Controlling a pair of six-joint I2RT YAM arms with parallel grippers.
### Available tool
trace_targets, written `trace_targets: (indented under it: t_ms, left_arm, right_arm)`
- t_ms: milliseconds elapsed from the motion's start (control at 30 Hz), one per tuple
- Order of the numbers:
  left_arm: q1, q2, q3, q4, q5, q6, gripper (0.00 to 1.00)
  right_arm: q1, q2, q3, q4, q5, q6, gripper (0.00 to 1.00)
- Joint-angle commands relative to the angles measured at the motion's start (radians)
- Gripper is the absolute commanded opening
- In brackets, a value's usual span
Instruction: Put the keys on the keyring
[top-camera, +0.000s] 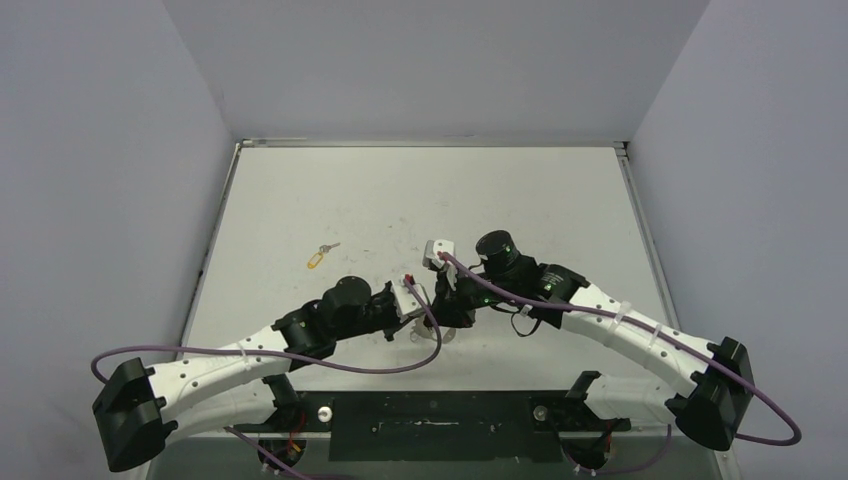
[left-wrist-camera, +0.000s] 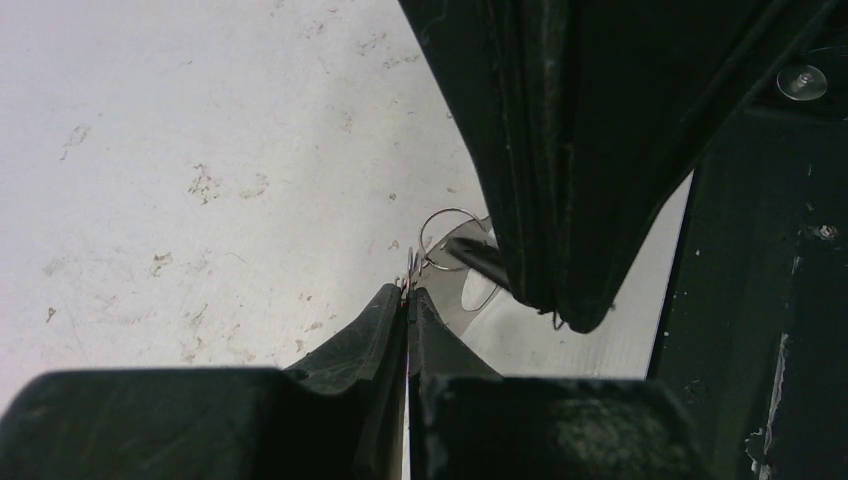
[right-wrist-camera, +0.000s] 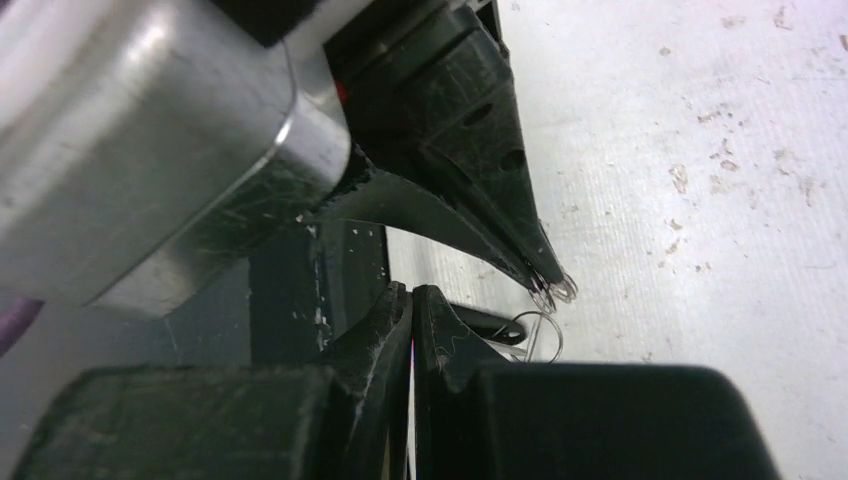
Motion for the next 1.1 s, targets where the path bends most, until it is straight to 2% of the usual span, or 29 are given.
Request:
trace_targets:
  t_ms: [0,233,400,733,867,1067]
  left_arm:
    - [-0.01,-0.03,-0.003,0.068,-0.01,0.008,0.0]
    - [-0.015,-0.045,-0.011,0.068,-0.01,0.013,0.0]
    - [-0.019,-0.051,-0.014,0.068,-0.009,0.017,0.0]
    - [-0.026,-0.054,-0.017,0.07,-0.006,0.031,0.0]
    - [-0.027,-0.056,-0.016,0.07,-0.007,0.026,0.0]
    - [-0.029,-0.056,-0.017,0.08,-0.007,0.006,0.0]
  right_arm:
    - [0.007,0.017,0.013,0.112,-0.091,0.07,0.0]
    - [0.006,0.039,0.021,0.135,-0.048,0.097,0.0]
    - [-0.009,-0.011,0.026,0.096,-0.008,0.074,0.0]
    - [-0.156,-0.15,0.007,0.052,0.087,0.072,0.0]
    - [-0.17,-0.125,0.002,0.011,0.11,0.034,0.0]
    - [-0.147,-0.059,-0.044,0.028,0.053,-0.02,0.0]
